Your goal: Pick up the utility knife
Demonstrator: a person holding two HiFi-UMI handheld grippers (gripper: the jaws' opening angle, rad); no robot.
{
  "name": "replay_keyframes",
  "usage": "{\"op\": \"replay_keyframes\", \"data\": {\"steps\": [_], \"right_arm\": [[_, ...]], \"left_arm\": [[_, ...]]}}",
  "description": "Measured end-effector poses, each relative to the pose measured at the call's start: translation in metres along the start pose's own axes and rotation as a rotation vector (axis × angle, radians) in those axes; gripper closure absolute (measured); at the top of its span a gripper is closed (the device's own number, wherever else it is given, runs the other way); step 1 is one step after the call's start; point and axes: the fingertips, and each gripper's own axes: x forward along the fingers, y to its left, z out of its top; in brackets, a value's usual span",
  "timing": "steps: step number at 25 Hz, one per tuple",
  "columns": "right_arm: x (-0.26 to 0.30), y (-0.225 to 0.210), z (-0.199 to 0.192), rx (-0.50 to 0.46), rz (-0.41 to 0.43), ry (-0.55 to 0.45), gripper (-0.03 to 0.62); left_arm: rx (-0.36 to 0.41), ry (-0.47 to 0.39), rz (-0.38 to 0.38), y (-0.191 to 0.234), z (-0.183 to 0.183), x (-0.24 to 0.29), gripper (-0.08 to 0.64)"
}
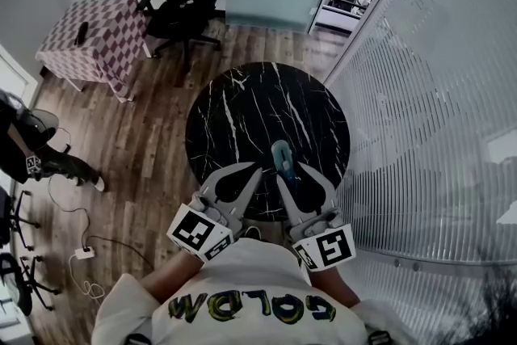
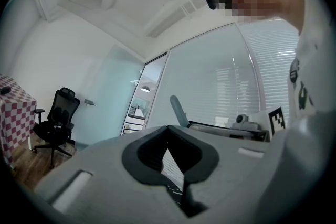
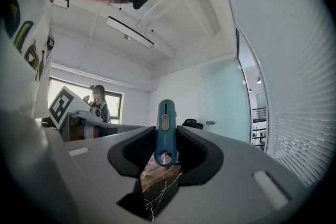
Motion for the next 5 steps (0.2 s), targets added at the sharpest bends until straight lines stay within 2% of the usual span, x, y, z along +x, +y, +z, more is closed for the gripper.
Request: {"op": "replay_keyframes", "data": {"steps": [5], "right_arm": [[-0.006,-0.0009,-0.0059,0.0,-0.003,-0.003,0.463]], "left_arm": [[-0.007,0.004,-0.004,-0.0027,-0.0102,-0.0002,0.557]]}}
